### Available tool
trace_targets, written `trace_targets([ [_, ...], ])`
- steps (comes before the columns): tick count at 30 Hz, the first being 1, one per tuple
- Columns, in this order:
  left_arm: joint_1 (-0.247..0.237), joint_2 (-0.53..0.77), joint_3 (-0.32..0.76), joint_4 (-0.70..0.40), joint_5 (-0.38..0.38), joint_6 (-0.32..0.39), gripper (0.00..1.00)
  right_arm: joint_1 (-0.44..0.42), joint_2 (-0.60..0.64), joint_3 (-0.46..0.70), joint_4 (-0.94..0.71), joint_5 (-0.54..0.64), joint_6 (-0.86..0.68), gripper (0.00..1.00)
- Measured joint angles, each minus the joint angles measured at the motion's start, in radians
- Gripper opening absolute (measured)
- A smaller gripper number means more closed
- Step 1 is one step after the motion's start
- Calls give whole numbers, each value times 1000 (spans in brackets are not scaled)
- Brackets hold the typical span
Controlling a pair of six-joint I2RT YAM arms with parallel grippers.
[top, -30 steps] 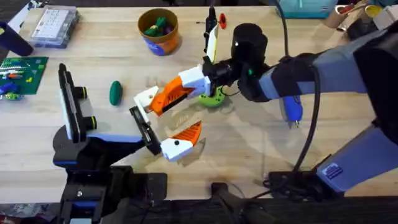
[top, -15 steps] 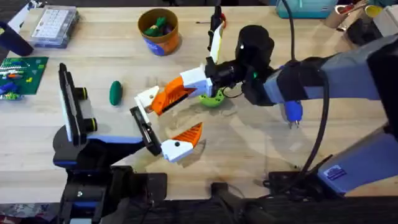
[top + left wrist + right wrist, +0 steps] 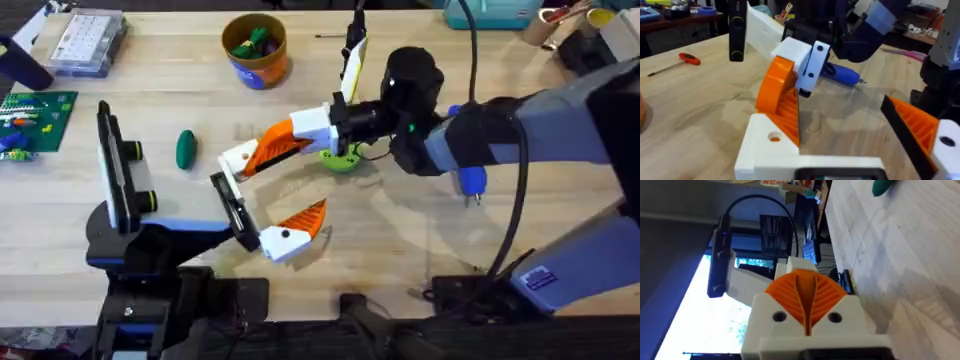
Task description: Pick up the gripper from the table and insert it into the empty holder that is missing its gripper. Then pick up a screw, insert it into the mounting hole, and use the screwdriver to tighten it. Finally, clean up the table by picking up the vegetable and placing it into the bucket.
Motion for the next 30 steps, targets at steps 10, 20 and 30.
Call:
trace_targets([
  [10,7,0,0,4,-29,-11,985,59,-5,-3,4,102,0,18],
  [20,7,0,0,4,-41,-15,985,69,-6,-5,5,133,0,18],
  [30,11,0,0,4,-41,-16,985,71,-6,-6,5,140,0,19],
])
